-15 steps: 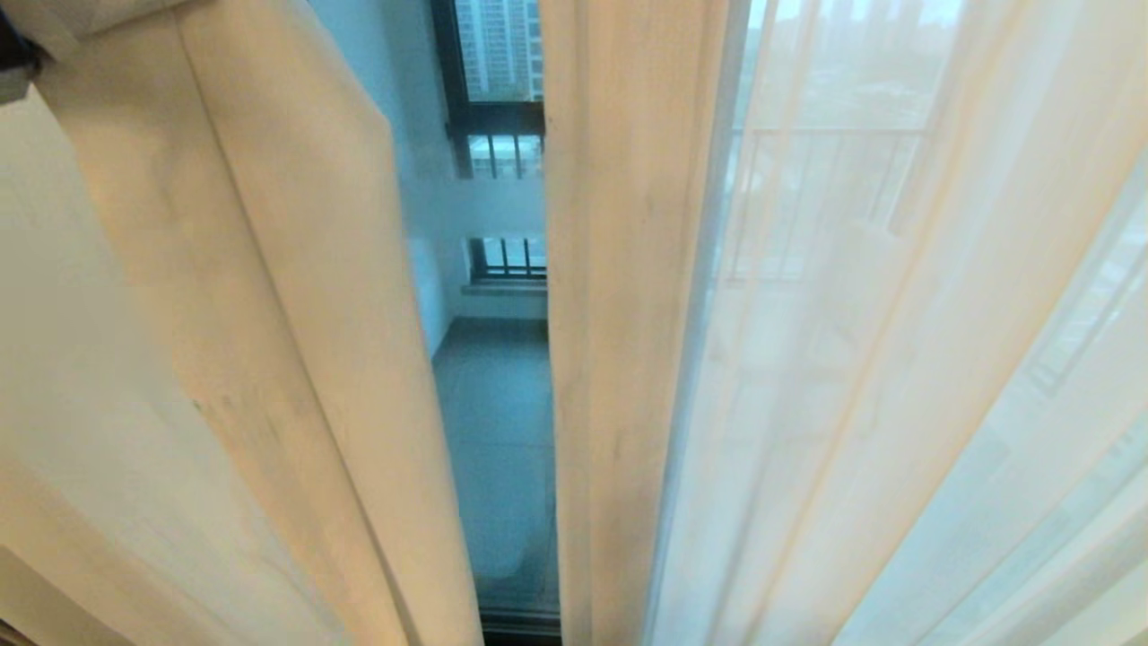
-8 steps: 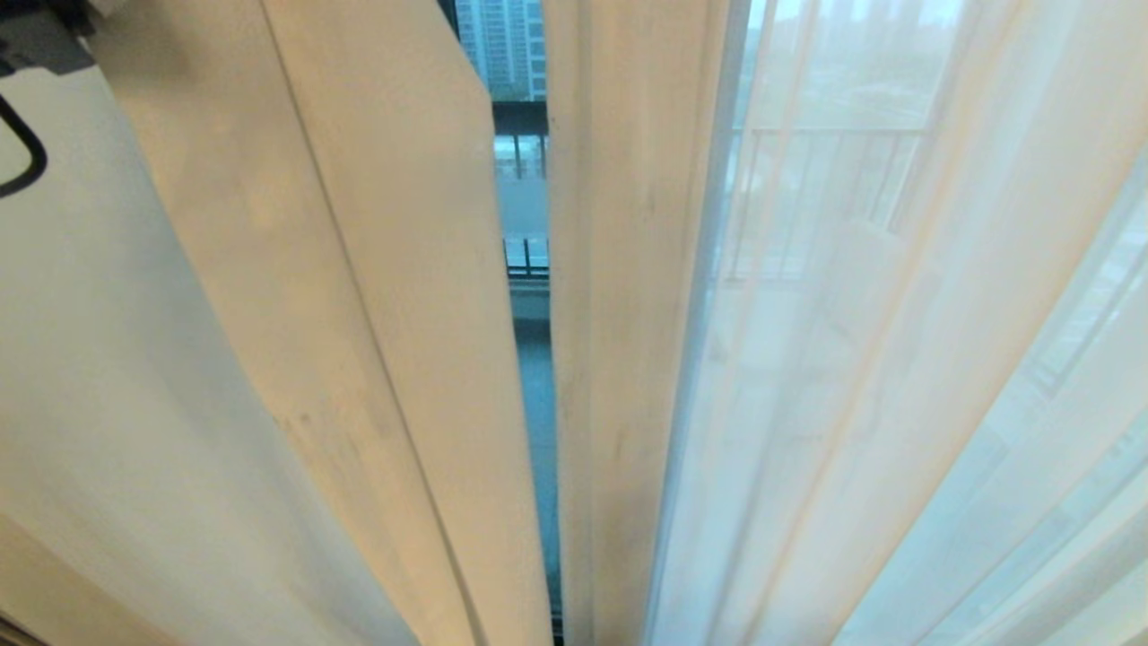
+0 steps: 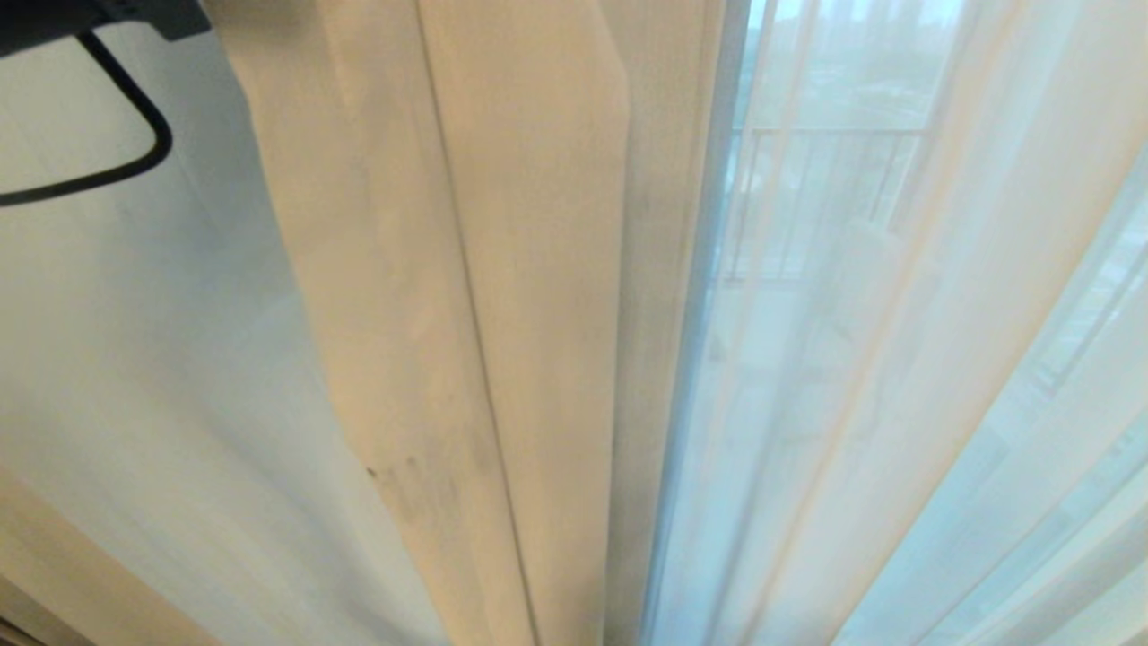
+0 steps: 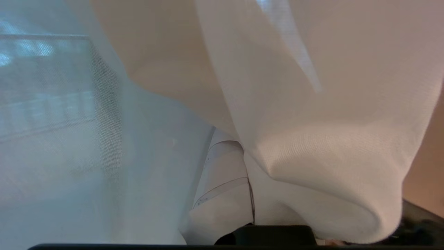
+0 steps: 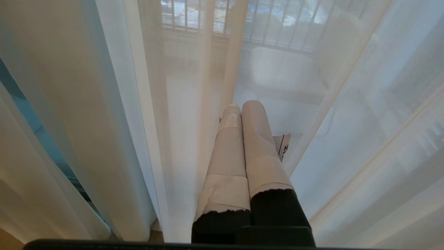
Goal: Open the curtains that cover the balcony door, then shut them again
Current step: Close the inner curtains on both sides
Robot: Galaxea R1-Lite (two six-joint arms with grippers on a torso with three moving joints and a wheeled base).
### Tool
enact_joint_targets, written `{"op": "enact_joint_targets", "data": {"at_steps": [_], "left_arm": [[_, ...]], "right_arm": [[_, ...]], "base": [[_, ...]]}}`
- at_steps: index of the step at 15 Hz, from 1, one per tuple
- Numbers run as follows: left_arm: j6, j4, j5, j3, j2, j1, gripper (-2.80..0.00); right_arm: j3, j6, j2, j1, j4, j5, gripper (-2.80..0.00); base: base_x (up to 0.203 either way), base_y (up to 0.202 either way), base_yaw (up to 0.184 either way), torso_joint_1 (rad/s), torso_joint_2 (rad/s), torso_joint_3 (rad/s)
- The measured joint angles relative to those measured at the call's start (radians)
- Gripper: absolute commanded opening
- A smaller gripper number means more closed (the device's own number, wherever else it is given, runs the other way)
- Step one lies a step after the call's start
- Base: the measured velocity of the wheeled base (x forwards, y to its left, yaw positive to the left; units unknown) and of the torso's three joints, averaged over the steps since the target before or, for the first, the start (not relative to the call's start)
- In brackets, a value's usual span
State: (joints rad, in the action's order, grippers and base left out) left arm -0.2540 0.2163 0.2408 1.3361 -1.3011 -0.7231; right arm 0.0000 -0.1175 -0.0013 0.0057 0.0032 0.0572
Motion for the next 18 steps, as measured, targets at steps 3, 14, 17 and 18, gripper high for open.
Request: {"op": "enact_joint_targets", "data": {"at_steps": [3,14,17,18], "left_arm": [[0.001,0.000,-0.022,0.029,-0.035,-0.098,-2.80],[0.001,0.002,-0.021,0.179,-0.195,-0.279,-2.80],[0.001,0.005,-0.021,0.223,-0.250,-0.323,-2.80],[0.001,0.005,-0.021,0.237,-0.270,-0.339,-2.80]], "right_arm": [[0.000,0.001,0.000,0.000,0.000,0.000,-2.80],[0.000,0.000,0.000,0.000,0.000,0.000,-2.80],[0.000,0.000,0.000,0.000,0.000,0.000,-2.80],[0.000,0.000,0.000,0.000,0.000,0.000,-2.80]], "base": [[0.000,0.000,0.000,0.000,0.00,0.000],[0.000,0.000,0.000,0.000,0.00,0.000],[0.000,0.000,0.000,0.000,0.00,0.000],[0.000,0.000,0.000,0.000,0.00,0.000]]}}
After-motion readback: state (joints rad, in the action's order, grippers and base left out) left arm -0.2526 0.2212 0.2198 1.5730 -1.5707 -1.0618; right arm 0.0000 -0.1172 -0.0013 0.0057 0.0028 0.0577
